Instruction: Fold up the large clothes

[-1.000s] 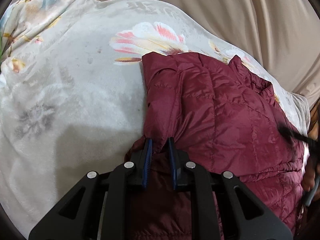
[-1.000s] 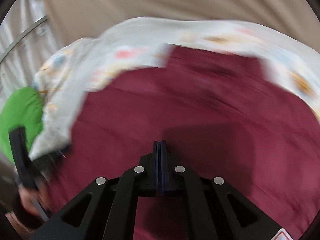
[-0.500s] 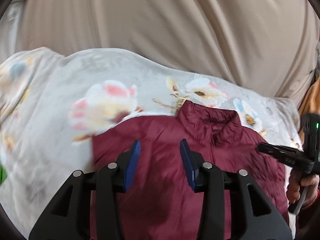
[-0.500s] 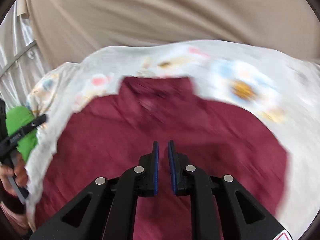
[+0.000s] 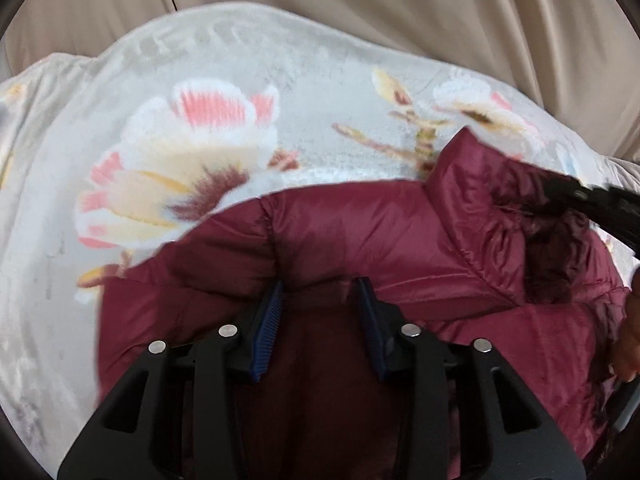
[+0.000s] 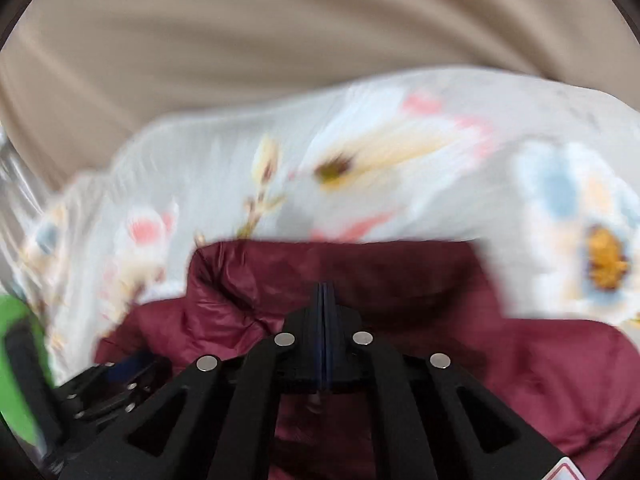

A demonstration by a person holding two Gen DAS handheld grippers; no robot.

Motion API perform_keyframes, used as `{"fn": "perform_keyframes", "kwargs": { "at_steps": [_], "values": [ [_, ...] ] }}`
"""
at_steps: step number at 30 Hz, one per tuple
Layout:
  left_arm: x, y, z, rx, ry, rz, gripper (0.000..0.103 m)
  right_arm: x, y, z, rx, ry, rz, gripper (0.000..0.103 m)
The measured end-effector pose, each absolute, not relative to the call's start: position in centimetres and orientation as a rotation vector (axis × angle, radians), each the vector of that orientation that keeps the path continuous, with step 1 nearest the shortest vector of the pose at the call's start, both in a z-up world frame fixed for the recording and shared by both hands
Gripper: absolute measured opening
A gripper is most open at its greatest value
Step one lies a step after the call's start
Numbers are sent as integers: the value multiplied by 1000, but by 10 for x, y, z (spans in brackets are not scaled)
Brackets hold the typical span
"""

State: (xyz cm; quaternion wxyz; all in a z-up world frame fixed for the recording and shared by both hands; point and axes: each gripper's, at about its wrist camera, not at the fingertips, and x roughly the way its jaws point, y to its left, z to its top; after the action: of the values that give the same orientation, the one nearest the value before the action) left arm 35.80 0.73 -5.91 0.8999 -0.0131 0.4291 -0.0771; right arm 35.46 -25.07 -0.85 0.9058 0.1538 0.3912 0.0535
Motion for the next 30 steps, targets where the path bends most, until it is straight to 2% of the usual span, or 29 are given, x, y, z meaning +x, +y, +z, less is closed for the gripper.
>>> {"fn": "perform_keyframes", "kwargs": {
  "at_steps": [4,7,13,15,19,24,30],
  "values": [
    [335,-17,-11,-55,787,-287,38,306,-284,-7,236,806,42,4],
    [337,-75,3,-26,794,-430,39,294,-304,-27,265,876,31,5],
    [368,-169,-55,97,944,-441,39,290,-337,-57,259,915,-16,0],
    [374,-169,-68,86,931,-428,40,282,-355,-55,290,899,-56,0],
    [370,-159,-59,90,907,-369,40,252,-381,-45,322,870,-133,0],
    [325,-148,-16,155,753,-321,39,188,-373,-15,222,785,-174,4],
    [256,-132,34,174,648,-330,41,116,-356,-10,247,801,-103,5]
  ]
}}
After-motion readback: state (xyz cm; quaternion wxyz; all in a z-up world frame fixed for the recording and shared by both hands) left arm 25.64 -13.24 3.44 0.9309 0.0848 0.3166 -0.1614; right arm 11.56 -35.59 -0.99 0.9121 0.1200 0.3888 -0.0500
